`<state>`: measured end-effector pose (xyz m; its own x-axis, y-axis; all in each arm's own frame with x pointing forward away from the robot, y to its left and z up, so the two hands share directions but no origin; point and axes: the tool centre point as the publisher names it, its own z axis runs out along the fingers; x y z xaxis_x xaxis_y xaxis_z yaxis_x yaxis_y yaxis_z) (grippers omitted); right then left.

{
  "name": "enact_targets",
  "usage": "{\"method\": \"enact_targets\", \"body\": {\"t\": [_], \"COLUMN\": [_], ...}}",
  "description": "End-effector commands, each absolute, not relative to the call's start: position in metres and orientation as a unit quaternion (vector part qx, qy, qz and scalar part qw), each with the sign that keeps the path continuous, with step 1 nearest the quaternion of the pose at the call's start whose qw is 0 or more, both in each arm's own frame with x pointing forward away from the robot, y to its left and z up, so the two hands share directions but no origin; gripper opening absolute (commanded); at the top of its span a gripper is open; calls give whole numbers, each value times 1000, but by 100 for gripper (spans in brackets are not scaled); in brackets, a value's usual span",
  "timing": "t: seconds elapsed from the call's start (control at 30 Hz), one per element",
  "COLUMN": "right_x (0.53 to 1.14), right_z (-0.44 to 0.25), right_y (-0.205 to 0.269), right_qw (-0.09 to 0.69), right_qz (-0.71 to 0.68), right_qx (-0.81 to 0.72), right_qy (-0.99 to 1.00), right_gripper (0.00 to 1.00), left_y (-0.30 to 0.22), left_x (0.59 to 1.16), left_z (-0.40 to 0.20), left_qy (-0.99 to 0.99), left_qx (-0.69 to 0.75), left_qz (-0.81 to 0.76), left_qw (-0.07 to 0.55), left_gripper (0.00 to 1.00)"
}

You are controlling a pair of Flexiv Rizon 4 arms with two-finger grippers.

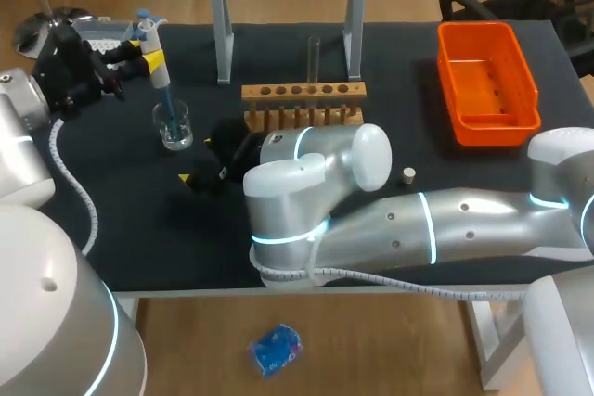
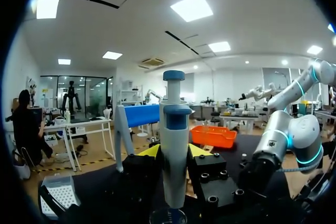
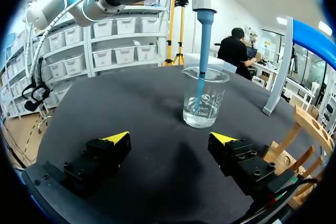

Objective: Invert the test tube, pick up the pipette, mount the tip to pipette, aspirate from beaker and dispense into the tube, eject the tip, return the pipette, and cap with the stopper.

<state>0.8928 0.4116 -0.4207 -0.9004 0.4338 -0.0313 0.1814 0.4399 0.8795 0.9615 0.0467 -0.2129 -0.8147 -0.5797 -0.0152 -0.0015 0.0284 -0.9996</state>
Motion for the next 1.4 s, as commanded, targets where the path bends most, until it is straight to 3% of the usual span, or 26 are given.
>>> {"method": "enact_targets", "body": {"t": [0.03, 0.67, 1.4], "right_x": [893, 891, 844], "right_z": [-421, -416, -360], "right_y": [413, 413, 353], "right_qw": [128, 135, 114], "right_qz": [495, 487, 488], "right_qx": [184, 171, 165], "right_qy": [840, 846, 850], "right_gripper": [100, 100, 100], "left_y": [45, 44, 44], "left_x": [961, 960, 960], "left_z": [-214, -214, -214], "left_qy": [684, 684, 684], "left_qx": [-212, -211, -211], "left_qz": [-663, -664, -664], "left_qw": [216, 215, 215], "left_gripper": [0, 0, 0]}}
